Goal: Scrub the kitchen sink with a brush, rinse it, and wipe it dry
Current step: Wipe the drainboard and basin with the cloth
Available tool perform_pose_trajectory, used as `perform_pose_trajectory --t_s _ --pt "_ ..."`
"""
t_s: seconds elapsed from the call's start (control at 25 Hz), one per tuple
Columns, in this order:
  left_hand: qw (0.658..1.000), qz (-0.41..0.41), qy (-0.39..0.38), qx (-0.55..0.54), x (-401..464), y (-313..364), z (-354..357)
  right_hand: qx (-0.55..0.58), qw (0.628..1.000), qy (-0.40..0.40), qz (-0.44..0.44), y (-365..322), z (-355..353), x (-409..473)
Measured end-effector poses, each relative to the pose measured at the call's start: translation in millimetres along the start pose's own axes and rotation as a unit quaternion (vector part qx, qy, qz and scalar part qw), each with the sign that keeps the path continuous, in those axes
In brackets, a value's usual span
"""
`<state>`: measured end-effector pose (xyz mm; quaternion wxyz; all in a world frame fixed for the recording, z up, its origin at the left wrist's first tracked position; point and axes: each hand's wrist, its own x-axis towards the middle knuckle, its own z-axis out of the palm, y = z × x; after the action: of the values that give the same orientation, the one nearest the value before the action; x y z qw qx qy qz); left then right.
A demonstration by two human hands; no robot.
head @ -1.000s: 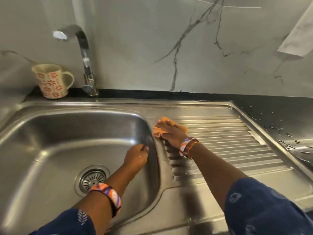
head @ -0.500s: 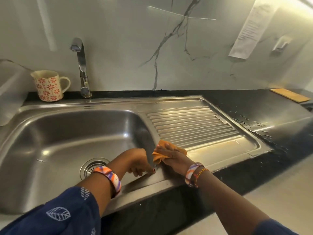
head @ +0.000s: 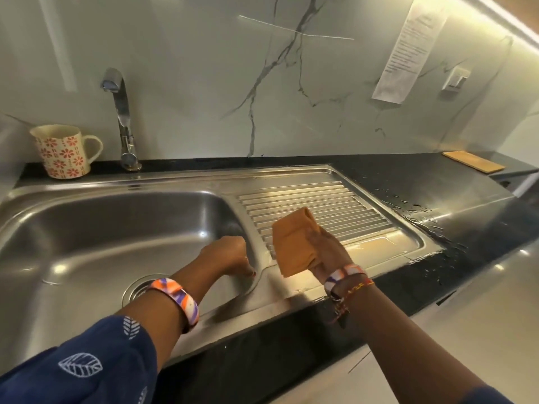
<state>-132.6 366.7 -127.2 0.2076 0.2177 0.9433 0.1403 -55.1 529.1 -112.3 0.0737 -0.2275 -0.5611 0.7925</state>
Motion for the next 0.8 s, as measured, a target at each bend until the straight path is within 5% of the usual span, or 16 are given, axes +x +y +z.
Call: perform_pose_trajectory --t_s 0.12,0.28,0.32,0.36,0.4,0.48,0.56,0.68,0.8 --pt "0.997 -0.005 0.063 -0.038 27 11 7 -0.023 0.996 0.085 -0.008 -25 -17 37" --pt "0.987 -0.062 0.149 0.01 65 23 6 -0.16 0.984 0.061 -0.043 -38 -2 122" --pt "0.98 -0.076 0.181 0.023 75 26 5 -0.302 0.945 0.081 -0.1 -36 3 145" --pt "0.972 -0.086 0.218 0.028 86 29 6 -0.482 0.856 0.094 -0.164 -33 6 163" --pt "0.964 -0.095 0.249 0.028 95 32 6 -0.618 0.754 0.062 -0.212 -25 10 173" --pt "0.955 -0.108 0.274 0.023 113 44 6 -0.742 0.628 -0.082 -0.218 -7 13 182" --pt "0.953 -0.131 0.271 0.015 130 55 4 -0.772 0.584 -0.155 -0.196 4 5 195" --pt "0.954 -0.132 0.27 0.022 160 74 1 -0.782 0.559 -0.14 -0.239 -12 -16 247" --pt "0.963 -0.066 0.254 0.059 192 97 5 -0.786 0.582 -0.098 -0.185 -41 -56 321"
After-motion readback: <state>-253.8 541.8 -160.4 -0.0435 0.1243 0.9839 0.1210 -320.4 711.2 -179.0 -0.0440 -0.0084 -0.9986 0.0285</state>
